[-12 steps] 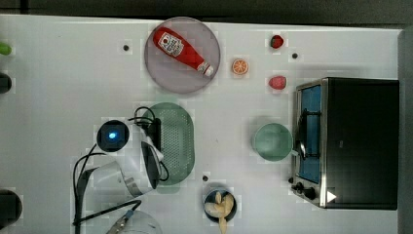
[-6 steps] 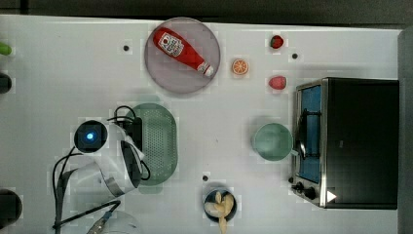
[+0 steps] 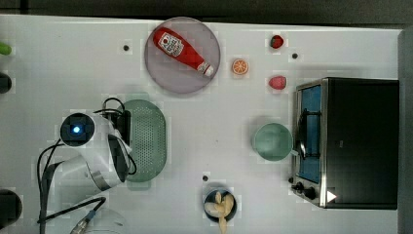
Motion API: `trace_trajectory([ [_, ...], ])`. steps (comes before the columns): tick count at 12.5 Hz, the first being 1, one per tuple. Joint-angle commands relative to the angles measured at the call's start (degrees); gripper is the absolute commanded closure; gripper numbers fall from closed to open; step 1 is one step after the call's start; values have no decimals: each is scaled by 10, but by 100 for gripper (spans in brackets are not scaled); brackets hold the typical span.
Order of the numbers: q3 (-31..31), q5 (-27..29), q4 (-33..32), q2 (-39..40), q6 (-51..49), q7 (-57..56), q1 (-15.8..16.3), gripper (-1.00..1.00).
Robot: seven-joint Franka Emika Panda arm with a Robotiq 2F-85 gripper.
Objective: Drag strainer right to left.
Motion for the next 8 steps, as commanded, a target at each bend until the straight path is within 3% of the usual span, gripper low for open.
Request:
trace_trajectory([
  [1, 22, 19, 43, 27, -7, 29, 24, -100],
  [8, 22, 47, 107, 64, -9, 66, 66, -100],
])
